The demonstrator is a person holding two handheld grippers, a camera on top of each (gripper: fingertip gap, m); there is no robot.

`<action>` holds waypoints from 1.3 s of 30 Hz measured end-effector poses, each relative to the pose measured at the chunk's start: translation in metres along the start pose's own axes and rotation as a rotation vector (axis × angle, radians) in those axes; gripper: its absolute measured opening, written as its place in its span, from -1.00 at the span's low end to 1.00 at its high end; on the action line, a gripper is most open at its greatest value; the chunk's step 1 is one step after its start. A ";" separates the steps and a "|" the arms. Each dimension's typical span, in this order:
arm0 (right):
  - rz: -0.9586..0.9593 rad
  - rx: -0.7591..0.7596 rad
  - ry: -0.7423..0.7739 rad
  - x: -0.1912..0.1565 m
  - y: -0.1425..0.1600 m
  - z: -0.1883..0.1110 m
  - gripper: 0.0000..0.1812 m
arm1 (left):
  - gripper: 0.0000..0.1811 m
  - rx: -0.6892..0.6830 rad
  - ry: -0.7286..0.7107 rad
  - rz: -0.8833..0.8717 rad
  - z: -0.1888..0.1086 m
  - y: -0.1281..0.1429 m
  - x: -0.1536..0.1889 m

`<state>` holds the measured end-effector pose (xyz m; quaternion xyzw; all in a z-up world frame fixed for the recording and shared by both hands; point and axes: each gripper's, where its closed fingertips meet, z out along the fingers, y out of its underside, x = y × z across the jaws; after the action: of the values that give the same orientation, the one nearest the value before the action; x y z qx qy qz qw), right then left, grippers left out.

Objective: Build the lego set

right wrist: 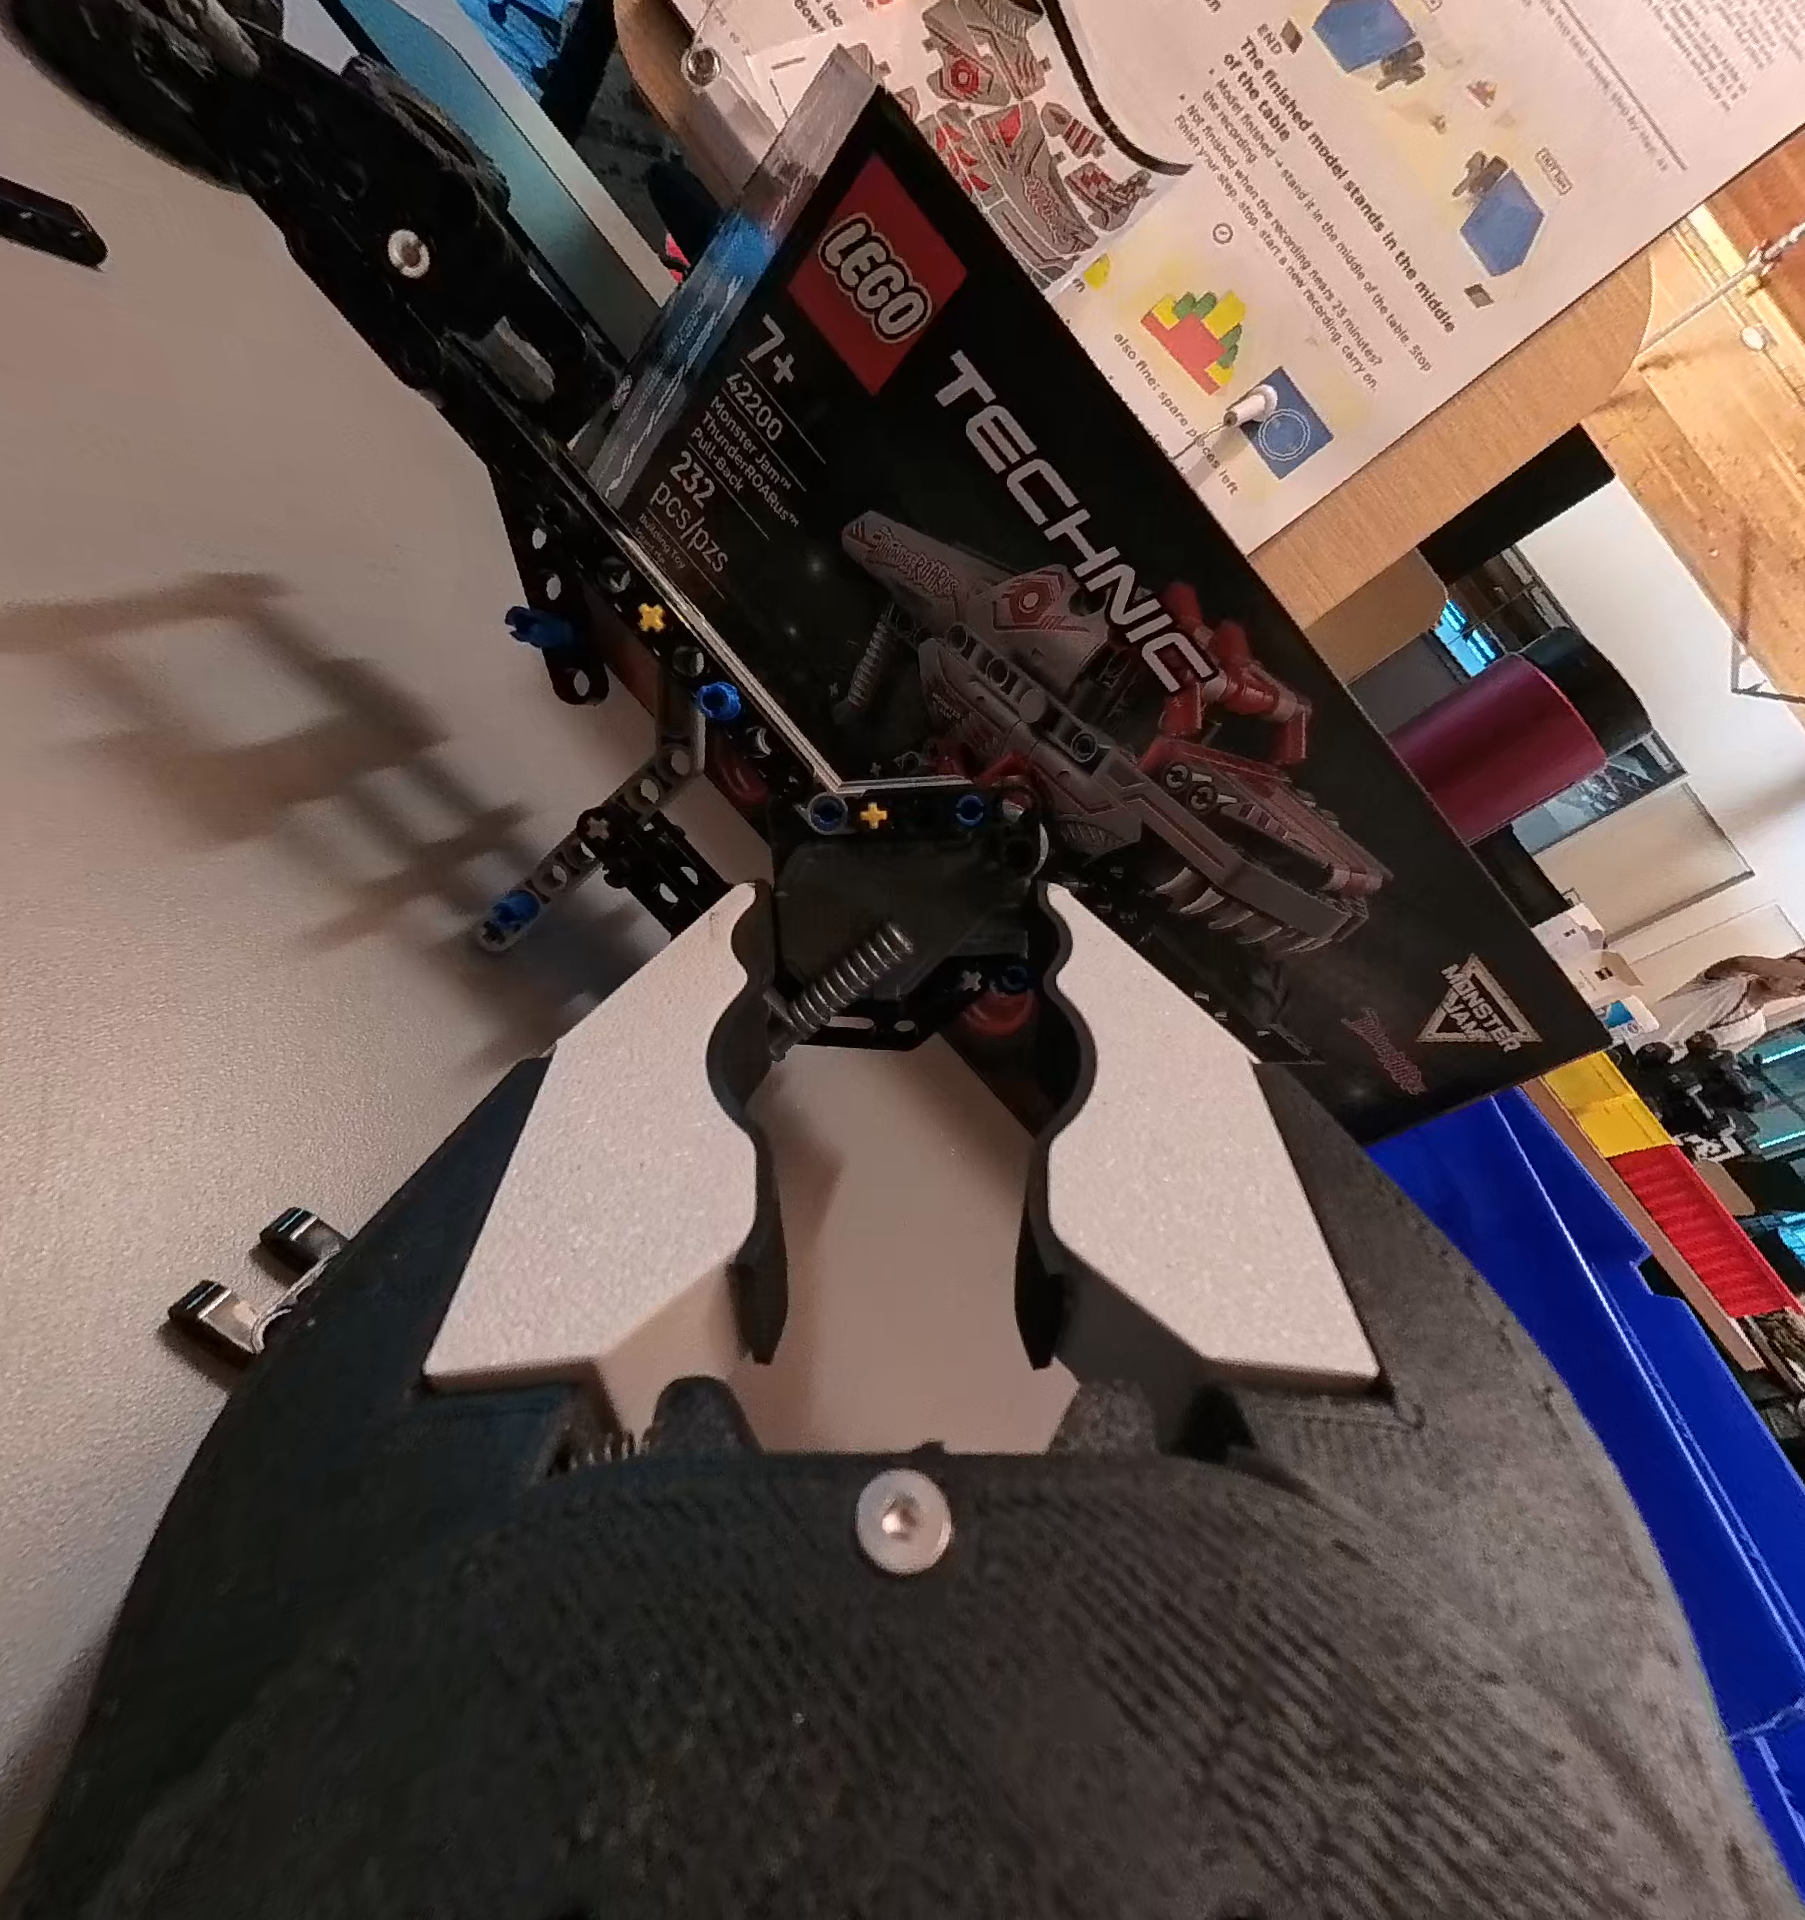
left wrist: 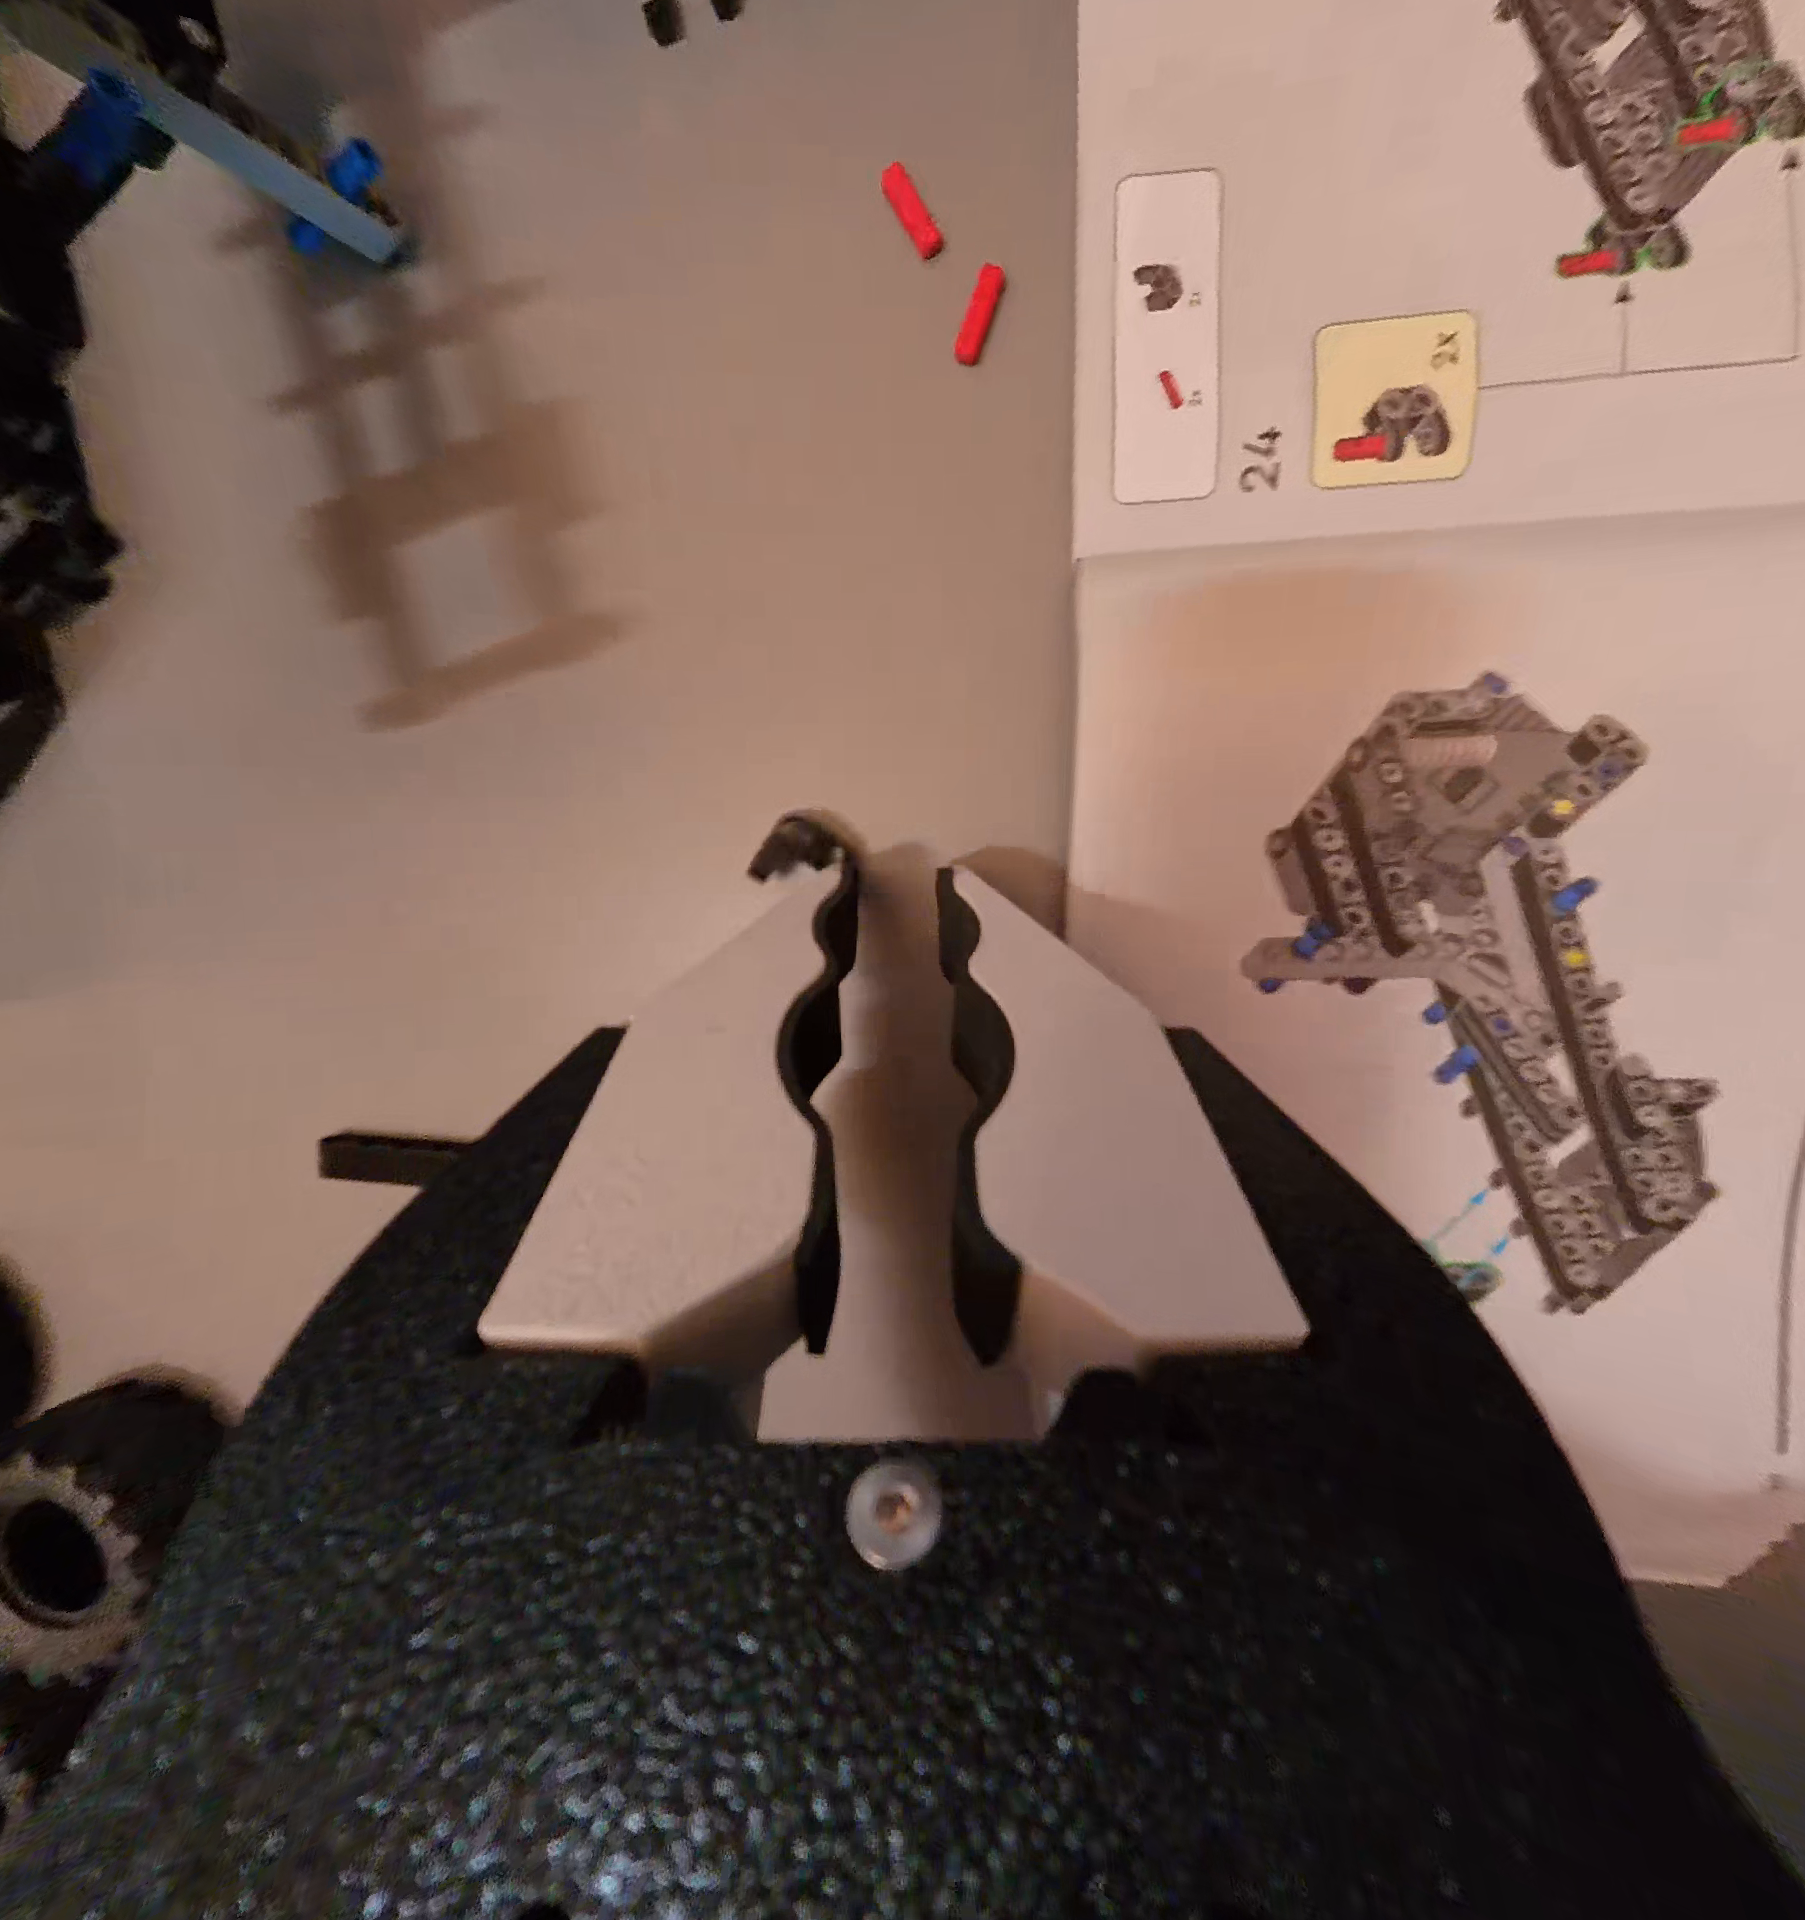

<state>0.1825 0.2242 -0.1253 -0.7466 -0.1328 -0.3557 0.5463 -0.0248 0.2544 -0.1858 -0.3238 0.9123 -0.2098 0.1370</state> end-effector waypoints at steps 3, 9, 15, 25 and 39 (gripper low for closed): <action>0.001 -0.001 -0.001 0.000 0.000 0.000 -0.49 | -0.78 -0.015 -0.104 -0.023 -0.002 0.005 -0.011; 0.000 -0.001 0.000 0.000 0.000 0.000 -0.49 | -0.68 0.100 -0.168 -0.068 -0.008 -0.001 -0.028; 0.000 0.000 0.000 0.000 0.000 0.000 -0.49 | -0.73 0.081 -0.068 -0.038 0.003 0.004 -0.027; -0.003 0.002 0.000 0.000 0.000 0.000 -0.49 | -0.83 0.091 -0.113 -0.099 0.009 -0.005 -0.018; -0.011 0.010 0.004 0.000 -0.002 -0.001 -0.49 | -0.56 0.210 -0.128 0.000 -0.004 -0.011 -0.022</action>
<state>0.1812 0.2242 -0.1242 -0.7425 -0.1376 -0.3595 0.5482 -0.0035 0.2621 -0.1744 -0.3206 0.8747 -0.2831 0.2280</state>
